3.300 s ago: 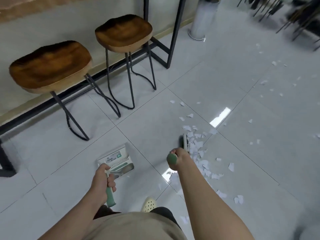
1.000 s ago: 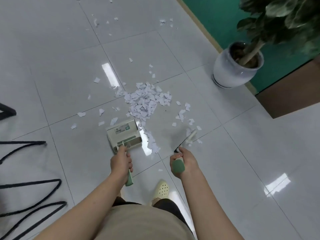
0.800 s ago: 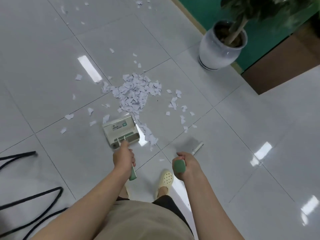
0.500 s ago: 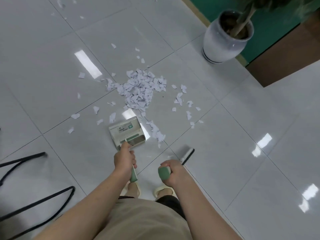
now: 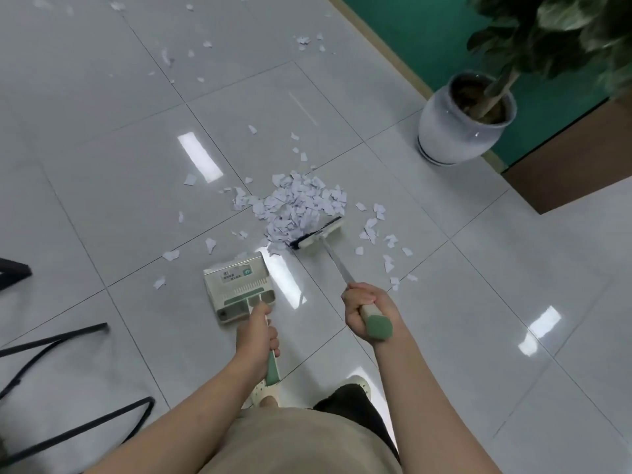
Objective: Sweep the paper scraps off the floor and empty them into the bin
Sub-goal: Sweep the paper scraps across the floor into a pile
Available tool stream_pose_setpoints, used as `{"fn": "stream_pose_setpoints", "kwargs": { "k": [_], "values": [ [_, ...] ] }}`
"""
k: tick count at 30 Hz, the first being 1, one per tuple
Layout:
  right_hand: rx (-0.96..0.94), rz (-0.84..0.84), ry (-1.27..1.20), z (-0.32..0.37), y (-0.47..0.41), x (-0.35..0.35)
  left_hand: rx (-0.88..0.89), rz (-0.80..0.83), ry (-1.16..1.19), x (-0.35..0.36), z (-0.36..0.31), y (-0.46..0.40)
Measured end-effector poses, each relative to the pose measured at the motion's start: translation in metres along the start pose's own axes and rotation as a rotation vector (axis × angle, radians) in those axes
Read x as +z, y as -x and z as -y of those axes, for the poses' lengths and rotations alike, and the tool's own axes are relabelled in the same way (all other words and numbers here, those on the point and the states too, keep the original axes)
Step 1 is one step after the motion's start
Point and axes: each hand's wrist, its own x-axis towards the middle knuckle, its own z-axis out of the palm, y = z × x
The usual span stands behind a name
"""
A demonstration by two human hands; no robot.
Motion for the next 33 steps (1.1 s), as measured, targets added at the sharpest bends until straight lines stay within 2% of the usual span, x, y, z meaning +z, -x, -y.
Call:
{"fn": "stream_pose_setpoints", "kwargs": {
  "k": [6, 12, 15, 18, 22, 29, 33],
  "values": [
    [-0.172, -0.254, 0.209, 0.019, 0.030, 0.053, 0.042, 0.041, -0.076, 0.054, -0.010, 0.003],
    [-0.311, -0.523, 0.350, 0.120, 0.048, 0.026, 0.056, 0.051, -0.098, 0.135, -0.024, 0.007],
    [-0.341, -0.594, 0.359, 0.172, 0.060, 0.008, 0.054, 0.031, -0.120, 0.181, -0.025, 0.011],
    [-0.315, -0.607, 0.397, 0.216, 0.067, -0.003, 0.061, -0.018, -0.082, 0.224, -0.024, 0.016],
    [-0.195, -0.554, 0.525, 0.241, 0.056, -0.003, 0.048, -0.088, 0.100, 0.259, -0.028, 0.018],
    [-0.049, -0.350, 0.772, 0.242, 0.022, 0.056, 0.063, -0.118, 0.093, 0.264, -0.045, 0.021],
    [-0.043, -0.261, 0.747, 0.265, 0.019, 0.085, 0.105, -0.102, 0.114, 0.270, -0.052, 0.020]
  ]
}}
